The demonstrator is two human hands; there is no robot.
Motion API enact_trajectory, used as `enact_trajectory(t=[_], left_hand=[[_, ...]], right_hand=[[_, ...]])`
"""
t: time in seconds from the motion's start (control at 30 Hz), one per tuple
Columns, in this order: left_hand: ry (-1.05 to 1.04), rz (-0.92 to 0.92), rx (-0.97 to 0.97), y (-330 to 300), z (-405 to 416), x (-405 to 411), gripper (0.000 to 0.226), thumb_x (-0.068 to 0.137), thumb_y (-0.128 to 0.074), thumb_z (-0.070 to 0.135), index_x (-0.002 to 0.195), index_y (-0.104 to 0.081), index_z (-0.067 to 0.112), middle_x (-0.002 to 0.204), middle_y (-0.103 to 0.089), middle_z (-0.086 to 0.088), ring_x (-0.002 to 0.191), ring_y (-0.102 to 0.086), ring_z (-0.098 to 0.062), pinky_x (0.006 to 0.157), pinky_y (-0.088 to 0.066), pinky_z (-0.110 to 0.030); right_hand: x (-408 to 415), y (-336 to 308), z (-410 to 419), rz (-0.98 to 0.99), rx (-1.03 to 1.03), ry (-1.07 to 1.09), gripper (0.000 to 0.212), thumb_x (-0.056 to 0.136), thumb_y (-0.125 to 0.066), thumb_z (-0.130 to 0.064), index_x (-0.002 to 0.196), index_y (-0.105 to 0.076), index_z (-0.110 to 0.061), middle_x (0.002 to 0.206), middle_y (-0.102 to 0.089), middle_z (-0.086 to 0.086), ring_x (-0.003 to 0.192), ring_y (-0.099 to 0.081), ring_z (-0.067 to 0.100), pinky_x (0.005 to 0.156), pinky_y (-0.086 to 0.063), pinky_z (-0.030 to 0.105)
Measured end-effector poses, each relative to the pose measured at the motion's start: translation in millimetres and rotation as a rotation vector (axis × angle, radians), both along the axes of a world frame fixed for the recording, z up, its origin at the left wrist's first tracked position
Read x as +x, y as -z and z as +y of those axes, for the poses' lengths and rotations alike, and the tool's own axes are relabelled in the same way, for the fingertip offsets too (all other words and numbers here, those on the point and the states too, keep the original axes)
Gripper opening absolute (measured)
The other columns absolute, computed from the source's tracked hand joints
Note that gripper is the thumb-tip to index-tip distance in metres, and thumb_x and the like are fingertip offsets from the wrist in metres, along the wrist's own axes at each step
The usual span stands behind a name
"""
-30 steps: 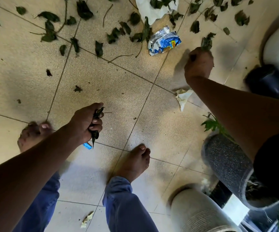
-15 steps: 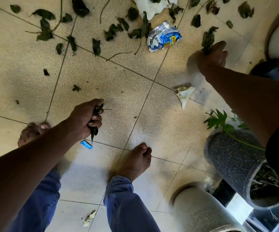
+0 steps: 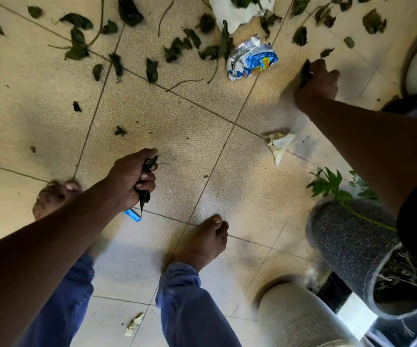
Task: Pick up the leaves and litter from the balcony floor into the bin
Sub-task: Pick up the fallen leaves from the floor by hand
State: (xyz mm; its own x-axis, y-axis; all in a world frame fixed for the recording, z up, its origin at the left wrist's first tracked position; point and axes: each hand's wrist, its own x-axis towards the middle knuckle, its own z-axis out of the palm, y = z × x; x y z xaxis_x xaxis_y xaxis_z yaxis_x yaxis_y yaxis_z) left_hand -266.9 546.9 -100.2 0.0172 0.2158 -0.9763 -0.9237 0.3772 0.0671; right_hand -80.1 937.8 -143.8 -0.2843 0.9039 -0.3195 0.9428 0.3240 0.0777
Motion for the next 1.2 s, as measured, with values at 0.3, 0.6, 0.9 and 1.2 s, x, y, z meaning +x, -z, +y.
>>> enact_trajectory(t=[0.3, 0.6, 0.9, 1.2], left_hand=[[0.006, -0.011, 0.019, -3, -4, -5, 0.017, 0.099, -0.056, 0.023, 0.083, -0.053, 0.021, 0.061, -0.042, 0.004, 0.034, -0.029, -0.002, 0.031, -0.019, -0.013], [-0.13, -0.1, 0.062, -34, -2, -9, 0.028, 0.101, -0.053, 0.027, 0.074, -0.056, 0.02, 0.06, -0.047, 0.003, 0.035, -0.033, -0.004, 0.032, -0.024, -0.014], [-0.145, -0.268, 0.245, -100, -19, -8, 0.066, 0.104, -0.036, 0.042, 0.046, -0.058, 0.019, 0.04, -0.042, 0.007, 0.03, -0.04, -0.006, 0.033, -0.022, -0.017], [-0.385, -0.195, 0.174, -193, -30, -52, 0.063, 0.104, -0.04, 0.041, 0.049, -0.056, 0.017, 0.045, -0.049, 0.003, 0.042, -0.054, -0.01, 0.047, -0.045, -0.014]], right_hand=[[-5, -12, -54, 0.141, -0.021, 0.153, 0.021, 0.093, -0.057, -0.015, 0.107, -0.073, -0.016, 0.114, -0.071, 0.006, 0.107, -0.066, 0.023, 0.084, -0.047, 0.025], [-63, -102, -205, 0.836, -0.692, 0.836, 0.015, 0.079, -0.076, 0.011, 0.078, -0.073, -0.003, 0.08, -0.074, 0.014, 0.071, -0.074, 0.026, 0.069, -0.064, 0.037], [-106, -212, -366, 0.832, -0.71, 0.357, 0.012, 0.08, -0.078, -0.004, 0.088, -0.079, -0.012, 0.083, -0.075, 0.0, 0.077, -0.07, 0.012, 0.077, -0.058, 0.03], [-169, -289, -378, 0.595, -0.366, -0.267, 0.019, 0.072, -0.06, 0.002, 0.084, -0.073, -0.005, 0.08, -0.067, 0.009, 0.067, -0.063, 0.026, 0.059, -0.055, 0.035]])
